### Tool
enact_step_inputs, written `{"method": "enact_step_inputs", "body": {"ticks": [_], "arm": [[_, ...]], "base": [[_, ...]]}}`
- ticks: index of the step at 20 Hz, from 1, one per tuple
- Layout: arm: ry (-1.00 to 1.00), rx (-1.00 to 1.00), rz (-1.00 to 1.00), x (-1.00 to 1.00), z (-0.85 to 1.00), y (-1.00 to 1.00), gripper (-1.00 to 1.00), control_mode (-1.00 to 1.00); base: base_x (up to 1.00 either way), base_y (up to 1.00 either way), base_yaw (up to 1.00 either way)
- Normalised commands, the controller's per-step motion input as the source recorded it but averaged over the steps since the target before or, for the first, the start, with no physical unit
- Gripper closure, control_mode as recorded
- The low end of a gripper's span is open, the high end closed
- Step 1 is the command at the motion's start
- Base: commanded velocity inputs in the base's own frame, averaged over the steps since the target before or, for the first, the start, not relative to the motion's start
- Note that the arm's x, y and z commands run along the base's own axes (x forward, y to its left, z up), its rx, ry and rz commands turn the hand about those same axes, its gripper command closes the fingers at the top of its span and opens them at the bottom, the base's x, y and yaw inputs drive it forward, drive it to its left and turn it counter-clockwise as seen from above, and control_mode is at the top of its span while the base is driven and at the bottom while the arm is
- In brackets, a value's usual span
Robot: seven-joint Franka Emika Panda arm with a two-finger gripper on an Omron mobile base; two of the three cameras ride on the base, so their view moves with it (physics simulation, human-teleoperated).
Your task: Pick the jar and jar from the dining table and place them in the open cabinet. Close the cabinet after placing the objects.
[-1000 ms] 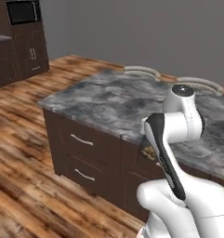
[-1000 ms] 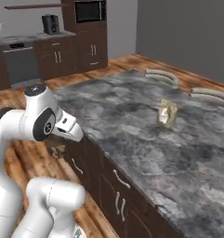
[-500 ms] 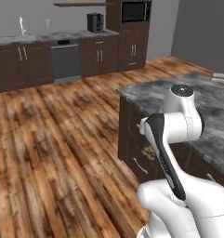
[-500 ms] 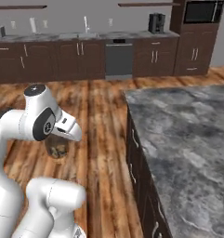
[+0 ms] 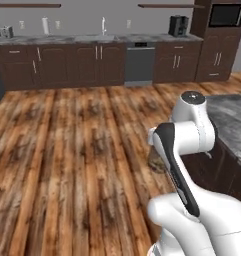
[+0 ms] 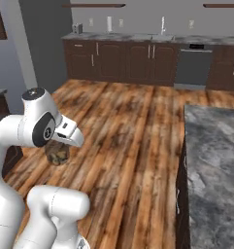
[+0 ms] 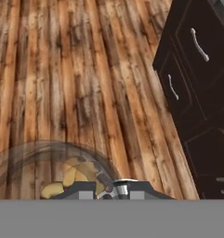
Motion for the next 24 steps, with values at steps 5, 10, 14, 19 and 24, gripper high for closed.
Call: {"method": "enact_step_inputs", "body": {"ticks": [5,10,14,19,24], "arm": [[0.00,0.00,0.00,0.00,0.00,0.00,1.00,1.00],[0.00,0.00,0.00,0.00,0.00,0.00,1.00,1.00],[0.00,0.00,0.00,0.00,0.00,0.00,1.00,1.00],[0.00,0.00,0.00,0.00,0.00,0.00,1.00,1.00],[0.00,0.00,0.00,0.00,0.00,0.00,1.00,1.00]], "base": [[0.54,0.00,0.26],[0.66,0.00,0.20],[0.67,0.00,0.20],[0.68,0.00,0.20],[0.67,0.00,0.21]]}}
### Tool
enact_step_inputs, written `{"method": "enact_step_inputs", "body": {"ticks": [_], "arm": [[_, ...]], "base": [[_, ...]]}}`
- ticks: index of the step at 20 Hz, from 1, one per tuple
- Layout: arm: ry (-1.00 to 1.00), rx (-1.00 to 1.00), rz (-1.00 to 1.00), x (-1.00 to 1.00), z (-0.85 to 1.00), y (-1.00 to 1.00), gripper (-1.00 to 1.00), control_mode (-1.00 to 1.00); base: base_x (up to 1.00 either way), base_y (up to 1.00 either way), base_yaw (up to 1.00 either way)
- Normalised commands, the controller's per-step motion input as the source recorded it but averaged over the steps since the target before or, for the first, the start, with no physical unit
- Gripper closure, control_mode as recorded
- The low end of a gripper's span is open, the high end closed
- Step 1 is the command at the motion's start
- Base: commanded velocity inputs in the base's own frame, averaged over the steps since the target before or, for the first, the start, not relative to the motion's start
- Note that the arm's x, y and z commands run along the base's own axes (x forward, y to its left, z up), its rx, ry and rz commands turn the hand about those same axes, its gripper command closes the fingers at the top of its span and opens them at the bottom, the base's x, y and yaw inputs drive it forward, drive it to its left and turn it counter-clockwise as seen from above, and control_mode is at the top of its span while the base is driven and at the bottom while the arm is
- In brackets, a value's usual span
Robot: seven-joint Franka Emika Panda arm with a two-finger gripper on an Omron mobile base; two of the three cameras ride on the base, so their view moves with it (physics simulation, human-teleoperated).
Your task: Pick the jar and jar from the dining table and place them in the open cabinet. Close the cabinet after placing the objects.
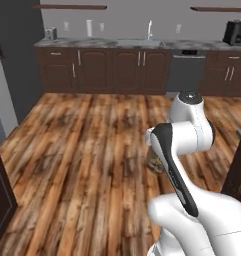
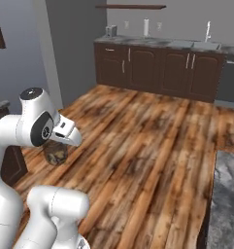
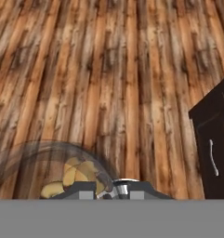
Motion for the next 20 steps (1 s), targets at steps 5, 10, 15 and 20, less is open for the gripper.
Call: {"method": "enact_step_inputs", "body": {"ticks": [5,10,15,20], "arm": [[0.00,0.00,0.00,0.00,0.00,0.00,1.00,1.00],[0.00,0.00,0.00,0.00,0.00,0.00,1.00,1.00],[0.00,0.00,0.00,0.00,0.00,0.00,1.00,1.00],[0.00,0.00,0.00,0.00,0.00,0.00,1.00,1.00]], "base": [[0.66,0.00,0.23],[0.66,0.00,0.25],[0.46,0.00,0.48],[0.35,0.00,0.57]]}}
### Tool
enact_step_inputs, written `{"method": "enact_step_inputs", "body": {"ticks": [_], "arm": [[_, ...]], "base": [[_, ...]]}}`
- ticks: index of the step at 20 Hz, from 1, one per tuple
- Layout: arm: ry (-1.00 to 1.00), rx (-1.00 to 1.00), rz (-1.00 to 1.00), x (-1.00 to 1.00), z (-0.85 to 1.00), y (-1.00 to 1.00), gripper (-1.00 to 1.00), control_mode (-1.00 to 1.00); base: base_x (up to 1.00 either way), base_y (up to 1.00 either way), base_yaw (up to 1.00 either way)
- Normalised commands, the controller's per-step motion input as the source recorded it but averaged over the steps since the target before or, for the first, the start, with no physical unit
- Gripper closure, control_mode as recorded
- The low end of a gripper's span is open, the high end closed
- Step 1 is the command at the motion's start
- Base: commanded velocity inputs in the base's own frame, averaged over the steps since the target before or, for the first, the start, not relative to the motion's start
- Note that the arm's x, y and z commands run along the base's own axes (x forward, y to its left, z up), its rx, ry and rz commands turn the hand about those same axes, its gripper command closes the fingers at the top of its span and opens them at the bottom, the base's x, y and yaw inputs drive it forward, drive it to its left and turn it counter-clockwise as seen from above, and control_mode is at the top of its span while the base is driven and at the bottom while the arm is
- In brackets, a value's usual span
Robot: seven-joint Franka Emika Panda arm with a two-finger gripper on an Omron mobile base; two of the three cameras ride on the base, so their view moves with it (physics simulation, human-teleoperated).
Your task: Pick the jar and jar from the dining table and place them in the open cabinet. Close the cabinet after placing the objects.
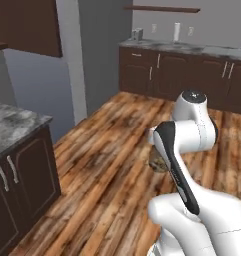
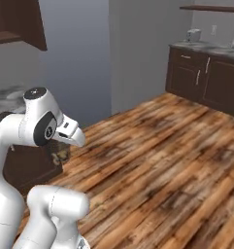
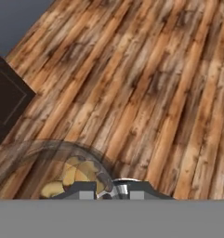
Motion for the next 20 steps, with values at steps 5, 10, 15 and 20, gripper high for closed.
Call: {"method": "enact_step_inputs", "body": {"ticks": [5,10,15,20], "arm": [[0.00,0.00,0.00,0.00,0.00,0.00,1.00,1.00],[0.00,0.00,0.00,0.00,0.00,0.00,1.00,1.00],[0.00,0.00,0.00,0.00,0.00,0.00,1.00,1.00],[0.00,0.00,0.00,0.00,0.00,0.00,1.00,1.00]], "base": [[0.29,0.00,0.61],[0.34,0.03,0.54],[0.45,0.03,0.43],[0.57,0.00,0.36]]}}
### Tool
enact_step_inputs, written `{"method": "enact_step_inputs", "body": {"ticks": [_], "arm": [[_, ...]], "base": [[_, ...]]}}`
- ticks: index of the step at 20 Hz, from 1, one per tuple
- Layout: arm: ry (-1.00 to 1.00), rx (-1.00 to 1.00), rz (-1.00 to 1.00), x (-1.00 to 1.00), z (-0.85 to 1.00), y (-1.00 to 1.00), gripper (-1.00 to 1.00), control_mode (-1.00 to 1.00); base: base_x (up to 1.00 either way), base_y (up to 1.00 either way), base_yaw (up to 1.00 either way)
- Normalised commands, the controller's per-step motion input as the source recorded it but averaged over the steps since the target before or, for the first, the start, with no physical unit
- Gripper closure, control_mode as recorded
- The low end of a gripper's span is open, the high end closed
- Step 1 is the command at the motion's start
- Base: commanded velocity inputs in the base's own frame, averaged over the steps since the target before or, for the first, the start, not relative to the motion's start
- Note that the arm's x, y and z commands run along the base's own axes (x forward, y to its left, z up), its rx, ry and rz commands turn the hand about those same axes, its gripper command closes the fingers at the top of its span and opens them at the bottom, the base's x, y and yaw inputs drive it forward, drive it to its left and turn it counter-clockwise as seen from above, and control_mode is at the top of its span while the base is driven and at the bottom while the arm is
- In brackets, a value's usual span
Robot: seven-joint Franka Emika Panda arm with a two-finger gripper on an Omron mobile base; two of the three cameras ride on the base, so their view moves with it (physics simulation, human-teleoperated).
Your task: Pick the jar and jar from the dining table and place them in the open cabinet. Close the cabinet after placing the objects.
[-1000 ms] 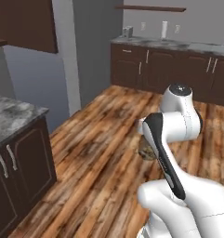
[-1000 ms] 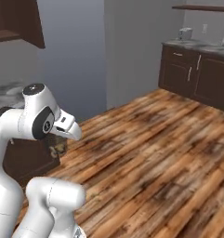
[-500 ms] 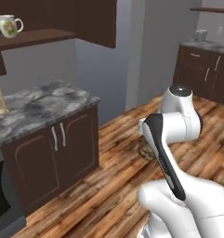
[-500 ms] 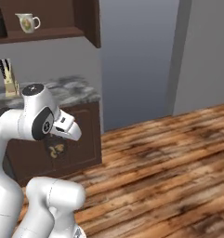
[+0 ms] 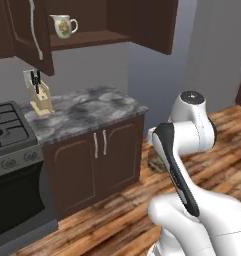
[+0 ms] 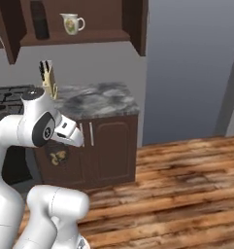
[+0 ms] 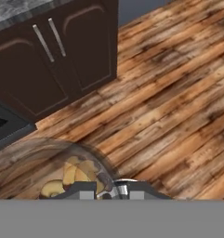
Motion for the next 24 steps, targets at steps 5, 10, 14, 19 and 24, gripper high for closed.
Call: {"method": "enact_step_inputs", "body": {"ticks": [5,10,14,19,24], "arm": [[0.00,0.00,0.00,0.00,0.00,0.00,1.00,1.00],[0.00,0.00,0.00,0.00,0.00,0.00,1.00,1.00],[0.00,0.00,0.00,0.00,0.00,0.00,1.00,1.00],[0.00,0.00,0.00,0.00,0.00,0.00,1.00,1.00],[0.00,0.00,0.00,0.00,0.00,0.00,1.00,1.00]], "base": [[0.56,0.00,0.31],[0.56,-0.02,0.23],[0.56,-0.08,0.17],[0.54,-0.16,0.13],[0.50,-0.24,0.10]]}}
